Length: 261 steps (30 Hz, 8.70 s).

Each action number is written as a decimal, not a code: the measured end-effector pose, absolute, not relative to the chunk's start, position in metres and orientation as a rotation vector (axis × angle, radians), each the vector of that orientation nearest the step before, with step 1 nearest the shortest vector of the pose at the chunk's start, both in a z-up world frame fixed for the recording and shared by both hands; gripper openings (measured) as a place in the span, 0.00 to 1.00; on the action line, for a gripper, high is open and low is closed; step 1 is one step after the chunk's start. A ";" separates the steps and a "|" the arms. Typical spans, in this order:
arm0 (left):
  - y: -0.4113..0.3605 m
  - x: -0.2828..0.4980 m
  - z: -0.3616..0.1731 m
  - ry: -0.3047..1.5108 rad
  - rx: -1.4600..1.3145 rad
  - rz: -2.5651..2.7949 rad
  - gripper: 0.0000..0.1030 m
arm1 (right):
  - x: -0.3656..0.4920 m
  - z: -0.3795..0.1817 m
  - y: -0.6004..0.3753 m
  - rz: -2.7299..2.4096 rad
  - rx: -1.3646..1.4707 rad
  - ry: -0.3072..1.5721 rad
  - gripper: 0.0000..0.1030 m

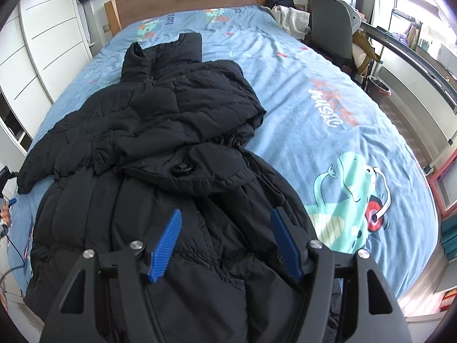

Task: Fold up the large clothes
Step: 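Close the left tool on the other sleeve cuff, then fold the held sleeve over the coat body, then open the left tool, then move both tools to the coat hem, then grasp the coat hem with the right tool while the left tool grasps it too, then lift the hem with both tools and fold it toward the collar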

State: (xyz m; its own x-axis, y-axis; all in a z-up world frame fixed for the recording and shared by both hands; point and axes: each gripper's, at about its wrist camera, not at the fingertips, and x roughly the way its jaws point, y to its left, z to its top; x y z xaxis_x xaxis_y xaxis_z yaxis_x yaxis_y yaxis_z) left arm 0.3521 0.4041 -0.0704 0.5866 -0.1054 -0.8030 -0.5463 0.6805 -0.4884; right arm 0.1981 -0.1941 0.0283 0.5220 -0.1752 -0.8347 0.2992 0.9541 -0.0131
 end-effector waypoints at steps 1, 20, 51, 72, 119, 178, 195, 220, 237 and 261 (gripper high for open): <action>0.409 0.355 -0.075 0.926 -0.846 0.284 0.94 | 0.198 0.027 -0.195 -0.288 0.140 0.986 0.62; 0.424 0.350 -0.099 0.837 -1.198 0.115 0.19 | 0.193 0.018 -0.201 -0.296 0.162 1.003 0.62; 0.249 0.374 0.098 0.741 -0.623 -0.191 0.07 | 0.133 0.039 -0.254 -0.302 0.314 0.857 0.62; 0.025 0.369 0.046 0.955 -0.289 -0.410 0.07 | 0.086 0.032 -0.310 -0.333 0.423 0.802 0.62; 0.075 0.371 0.006 0.981 -0.241 -0.236 0.50 | 0.314 0.065 -0.090 0.192 0.062 0.784 0.62; 0.068 0.695 0.077 0.936 -0.292 -0.231 0.75 | 0.620 0.093 -0.322 0.047 0.280 0.738 0.73; 0.001 0.860 -0.061 1.072 -0.488 -0.264 0.75 | 0.836 -0.050 -0.314 0.094 0.408 0.923 0.77; 0.016 0.670 0.058 1.036 -0.447 -0.330 0.12 | 0.669 0.087 -0.271 0.171 0.261 0.948 0.16; 0.031 0.525 -0.005 0.944 -0.357 -0.409 0.21 | 0.518 0.017 -0.258 0.241 0.300 0.847 0.24; 0.059 0.440 -0.009 0.976 -0.304 -0.371 0.40 | 0.423 -0.005 -0.261 0.212 0.168 0.917 0.42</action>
State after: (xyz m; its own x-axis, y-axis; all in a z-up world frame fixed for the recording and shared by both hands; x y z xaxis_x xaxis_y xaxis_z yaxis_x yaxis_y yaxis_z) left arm 0.4401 0.0594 -0.0094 0.5063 -0.4367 -0.7436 0.1682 0.8958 -0.4115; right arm 0.4227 -0.2614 -0.0049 0.5895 0.2527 -0.7672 -0.1097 0.9660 0.2340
